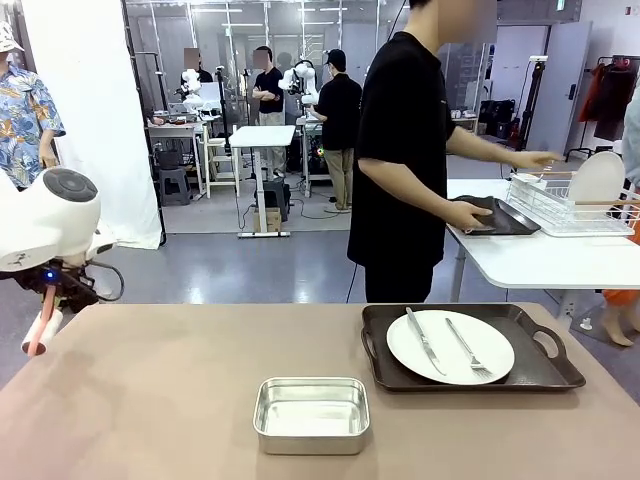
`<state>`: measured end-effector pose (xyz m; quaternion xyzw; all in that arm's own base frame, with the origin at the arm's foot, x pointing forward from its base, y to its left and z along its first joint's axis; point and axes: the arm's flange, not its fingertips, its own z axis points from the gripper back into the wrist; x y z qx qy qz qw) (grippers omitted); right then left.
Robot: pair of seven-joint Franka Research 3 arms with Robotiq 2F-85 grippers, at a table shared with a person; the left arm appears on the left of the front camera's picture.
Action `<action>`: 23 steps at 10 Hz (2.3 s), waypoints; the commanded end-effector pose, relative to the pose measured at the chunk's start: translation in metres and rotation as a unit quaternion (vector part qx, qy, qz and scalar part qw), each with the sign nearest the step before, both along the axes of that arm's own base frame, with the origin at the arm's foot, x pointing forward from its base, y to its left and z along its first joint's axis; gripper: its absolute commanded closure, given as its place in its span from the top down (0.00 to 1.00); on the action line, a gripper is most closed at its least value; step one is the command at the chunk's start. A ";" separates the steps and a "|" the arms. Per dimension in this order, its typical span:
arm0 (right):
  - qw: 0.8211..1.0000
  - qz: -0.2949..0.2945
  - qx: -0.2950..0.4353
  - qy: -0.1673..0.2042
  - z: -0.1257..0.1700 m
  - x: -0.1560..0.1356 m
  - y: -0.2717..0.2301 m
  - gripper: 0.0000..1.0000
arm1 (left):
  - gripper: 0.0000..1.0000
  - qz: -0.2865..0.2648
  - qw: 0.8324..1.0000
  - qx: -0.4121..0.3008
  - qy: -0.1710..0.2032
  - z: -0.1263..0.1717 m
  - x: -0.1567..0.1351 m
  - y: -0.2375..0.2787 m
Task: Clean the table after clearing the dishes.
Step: When the left (or right) Handle tray is removed, use the left hand (or right hand) to clean the left (or right) side of the table with the Lint Roller, then place the Lint Roller back on top of the Airtight Container.
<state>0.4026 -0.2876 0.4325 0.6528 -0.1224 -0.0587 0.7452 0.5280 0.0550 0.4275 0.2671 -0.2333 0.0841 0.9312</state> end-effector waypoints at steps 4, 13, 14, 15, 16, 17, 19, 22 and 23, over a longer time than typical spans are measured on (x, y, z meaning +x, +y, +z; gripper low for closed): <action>1.000 0.001 0.000 -0.003 0.004 -0.002 0.000 1.00 | 0.21 -0.033 0.998 -0.048 -0.032 0.132 -0.040 0.024; 1.000 0.001 0.000 -0.003 0.004 -0.002 0.000 1.00 | 0.21 -0.055 0.992 -0.102 -0.049 0.168 -0.063 0.024; 1.000 0.001 0.000 -0.003 0.004 -0.002 0.000 1.00 | 0.21 -0.055 0.992 -0.102 -0.049 0.168 -0.063 0.024; 1.000 0.001 0.000 -0.003 0.004 -0.002 0.000 1.00 | 0.21 -0.055 0.992 -0.102 -0.049 0.168 -0.063 0.024; 1.000 0.001 0.000 -0.003 0.004 -0.002 0.000 1.00 | 0.21 -0.055 0.992 -0.102 -0.049 0.168 -0.063 0.024; 1.000 0.001 0.000 -0.003 0.004 -0.002 0.000 1.00 | 0.21 -0.055 0.992 -0.102 -0.049 0.168 -0.063 0.024; 1.000 0.001 0.000 -0.003 0.004 -0.002 0.000 1.00 | 0.21 -0.056 0.992 -0.104 -0.040 0.166 -0.063 0.022; 1.000 0.001 0.000 -0.003 0.004 -0.002 0.000 1.00 | 0.21 -0.212 0.940 -0.268 0.020 0.213 -0.079 0.009; 1.000 0.001 0.000 -0.003 0.004 -0.002 0.000 1.00 | 0.21 -0.299 0.907 -0.288 0.069 0.223 -0.089 -0.011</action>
